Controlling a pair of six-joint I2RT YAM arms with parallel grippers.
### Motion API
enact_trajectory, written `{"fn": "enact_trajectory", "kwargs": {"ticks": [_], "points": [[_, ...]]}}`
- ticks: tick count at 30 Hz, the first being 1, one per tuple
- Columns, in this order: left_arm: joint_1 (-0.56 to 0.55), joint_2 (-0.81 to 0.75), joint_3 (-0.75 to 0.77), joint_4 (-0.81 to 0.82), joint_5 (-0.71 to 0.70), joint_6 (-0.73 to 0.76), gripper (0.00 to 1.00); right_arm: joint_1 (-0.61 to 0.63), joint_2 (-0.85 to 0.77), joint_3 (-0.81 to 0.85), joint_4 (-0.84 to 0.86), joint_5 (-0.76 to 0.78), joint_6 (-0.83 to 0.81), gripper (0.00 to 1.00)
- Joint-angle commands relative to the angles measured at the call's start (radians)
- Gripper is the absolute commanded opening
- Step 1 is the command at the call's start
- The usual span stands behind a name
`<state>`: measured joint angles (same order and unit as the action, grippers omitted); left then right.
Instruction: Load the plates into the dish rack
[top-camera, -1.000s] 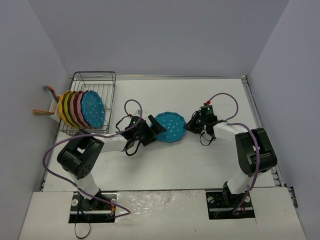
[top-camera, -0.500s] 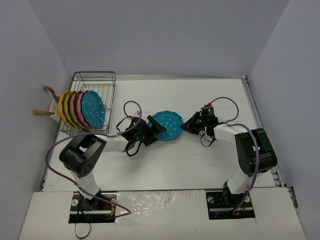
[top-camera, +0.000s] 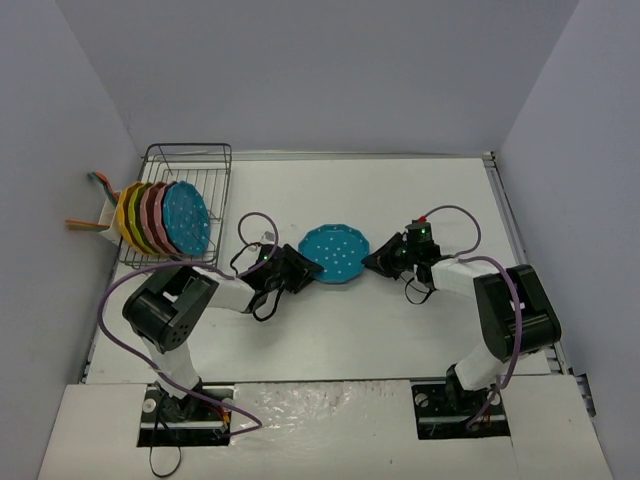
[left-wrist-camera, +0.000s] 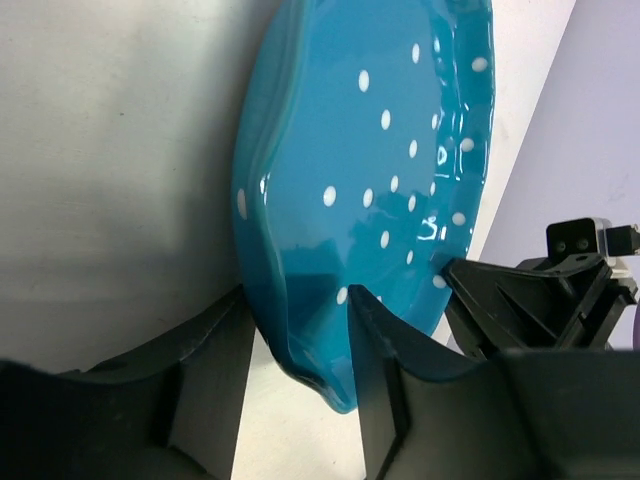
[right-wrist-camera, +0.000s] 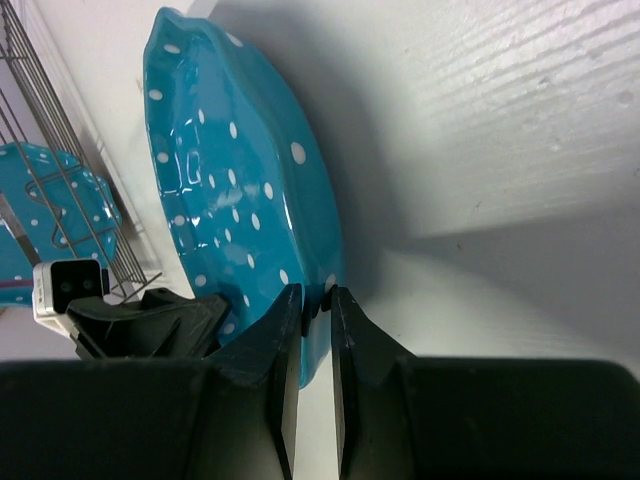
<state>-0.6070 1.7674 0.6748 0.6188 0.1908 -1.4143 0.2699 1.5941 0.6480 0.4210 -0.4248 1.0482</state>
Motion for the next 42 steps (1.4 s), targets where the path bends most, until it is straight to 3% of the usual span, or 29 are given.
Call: {"fn": "enact_trajectory", "kwargs": {"ticks": [1,5,8,10,14,19,21,23,31,37,42], "points": [[-0.007,-0.042,0.012,0.142,-0.04,-0.021,0.3,0.019,-0.11,-0.007,0.144,-0.126,0.027,0.0],[-0.01,-0.065,0.0,0.162,-0.067,-0.008,0.29,0.034,-0.133,-0.028,0.17,-0.147,0.051,0.0],[-0.011,-0.078,-0.014,0.207,-0.083,-0.009,0.34,0.043,-0.144,-0.041,0.183,-0.161,0.075,0.0],[-0.011,-0.083,-0.019,0.231,-0.089,-0.005,0.31,0.05,-0.156,-0.042,0.182,-0.163,0.079,0.0],[-0.012,-0.092,-0.03,0.277,-0.091,-0.008,0.12,0.055,-0.163,-0.033,0.143,-0.147,0.05,0.0],[-0.011,-0.14,-0.043,0.289,-0.093,0.014,0.0,0.057,-0.177,-0.028,0.098,-0.121,-0.009,0.03],[-0.011,-0.158,-0.044,0.279,-0.093,0.028,0.0,0.057,-0.186,-0.024,0.067,-0.106,-0.046,0.16],[-0.011,-0.191,-0.043,0.267,-0.094,0.038,0.0,0.057,-0.199,-0.024,0.041,-0.084,-0.068,0.37],[-0.011,-0.324,-0.015,0.161,-0.119,0.114,0.0,0.053,-0.224,-0.006,-0.032,-0.016,-0.157,0.79],[-0.012,-0.421,0.039,0.001,-0.147,0.24,0.0,0.046,-0.295,0.066,-0.142,0.017,-0.236,0.95],[-0.007,-0.485,0.055,-0.096,-0.182,0.311,0.0,0.031,-0.369,0.157,-0.251,0.058,-0.338,1.0]]}}
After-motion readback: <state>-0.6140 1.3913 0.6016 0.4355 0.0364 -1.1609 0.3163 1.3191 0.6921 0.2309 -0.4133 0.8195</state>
